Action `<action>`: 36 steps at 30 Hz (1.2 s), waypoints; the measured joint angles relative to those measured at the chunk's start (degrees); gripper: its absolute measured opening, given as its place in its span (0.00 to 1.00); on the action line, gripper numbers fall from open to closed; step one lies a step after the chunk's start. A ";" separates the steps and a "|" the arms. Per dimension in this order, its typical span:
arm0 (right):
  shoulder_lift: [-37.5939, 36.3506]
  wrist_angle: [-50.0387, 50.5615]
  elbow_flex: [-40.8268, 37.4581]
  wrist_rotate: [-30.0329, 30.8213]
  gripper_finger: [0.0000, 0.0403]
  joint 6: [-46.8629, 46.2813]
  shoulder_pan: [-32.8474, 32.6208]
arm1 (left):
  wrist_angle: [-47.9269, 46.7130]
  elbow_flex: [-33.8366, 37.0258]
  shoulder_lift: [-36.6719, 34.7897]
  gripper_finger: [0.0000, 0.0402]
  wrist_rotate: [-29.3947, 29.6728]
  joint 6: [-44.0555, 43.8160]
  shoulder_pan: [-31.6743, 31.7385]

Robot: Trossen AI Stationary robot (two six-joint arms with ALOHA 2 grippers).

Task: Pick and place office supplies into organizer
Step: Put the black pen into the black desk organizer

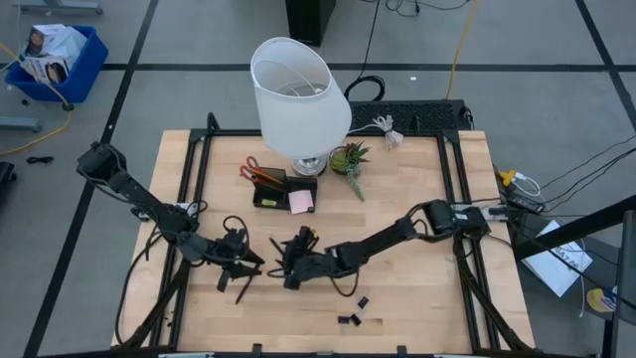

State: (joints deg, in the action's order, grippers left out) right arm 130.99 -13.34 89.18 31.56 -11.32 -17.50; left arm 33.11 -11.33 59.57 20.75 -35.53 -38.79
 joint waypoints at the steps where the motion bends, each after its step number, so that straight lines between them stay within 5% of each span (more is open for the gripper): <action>1: 0.65 1.07 1.12 0.00 0.60 -0.06 0.07 | 0.09 0.00 0.00 0.42 -0.18 -0.18 0.00; 9: 2.30 5.44 4.13 3.14 0.49 -0.87 0.96 | 0.37 0.00 0.00 0.45 -0.19 0.48 0.00; 15: 2.34 9.11 4.13 -2.41 0.46 -9.71 3.00 | 1.36 0.00 0.00 0.45 -0.97 0.73 0.00; 30: 4.70 10.06 4.20 -5.90 0.45 -11.02 3.73 | 1.45 0.00 0.00 0.45 -1.20 0.92 0.94; 36: 4.52 13.11 4.27 -9.50 0.33 -11.96 5.15 | 1.41 0.00 0.00 0.45 -1.20 0.86 0.94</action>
State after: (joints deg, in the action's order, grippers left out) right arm 135.52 -0.23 93.46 22.07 -23.28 -12.35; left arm 34.52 -11.33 59.57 19.55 -34.68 -37.85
